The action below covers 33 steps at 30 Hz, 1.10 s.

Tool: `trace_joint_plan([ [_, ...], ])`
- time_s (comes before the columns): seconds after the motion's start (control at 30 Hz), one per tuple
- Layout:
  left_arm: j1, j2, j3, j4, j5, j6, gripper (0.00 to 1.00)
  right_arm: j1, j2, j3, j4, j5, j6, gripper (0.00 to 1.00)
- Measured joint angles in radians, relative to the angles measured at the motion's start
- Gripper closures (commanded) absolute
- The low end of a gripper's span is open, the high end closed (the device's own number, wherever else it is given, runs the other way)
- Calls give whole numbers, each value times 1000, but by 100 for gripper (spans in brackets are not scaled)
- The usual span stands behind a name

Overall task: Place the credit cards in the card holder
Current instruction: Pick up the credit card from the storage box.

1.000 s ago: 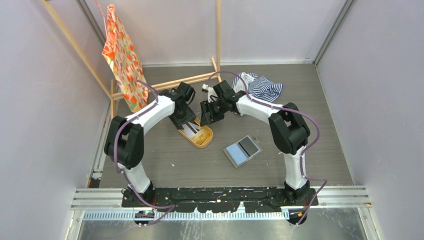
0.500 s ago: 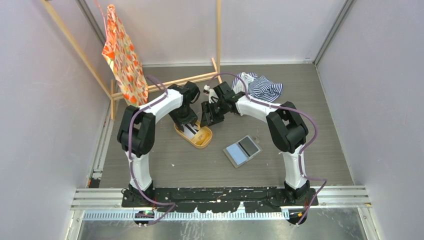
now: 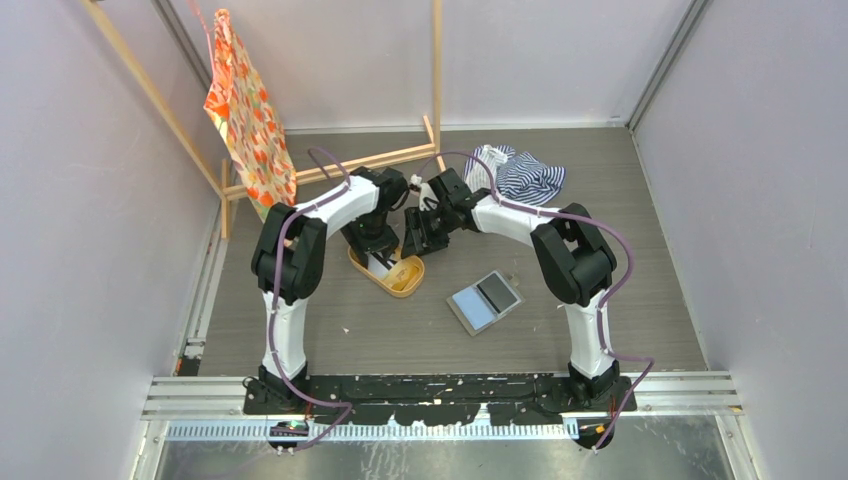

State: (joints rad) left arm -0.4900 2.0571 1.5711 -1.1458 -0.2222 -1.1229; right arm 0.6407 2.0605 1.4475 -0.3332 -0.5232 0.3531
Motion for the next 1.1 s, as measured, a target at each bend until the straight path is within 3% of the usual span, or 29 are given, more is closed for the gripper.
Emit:
trace_joint_plan([
  [0.4,0,9,11,0,-6,-24,33,6,0,-11,23,-14,16,47],
  [1.1,0,45,60,-34,-18,-20,32,6,0,-11,27,-22,16,47],
])
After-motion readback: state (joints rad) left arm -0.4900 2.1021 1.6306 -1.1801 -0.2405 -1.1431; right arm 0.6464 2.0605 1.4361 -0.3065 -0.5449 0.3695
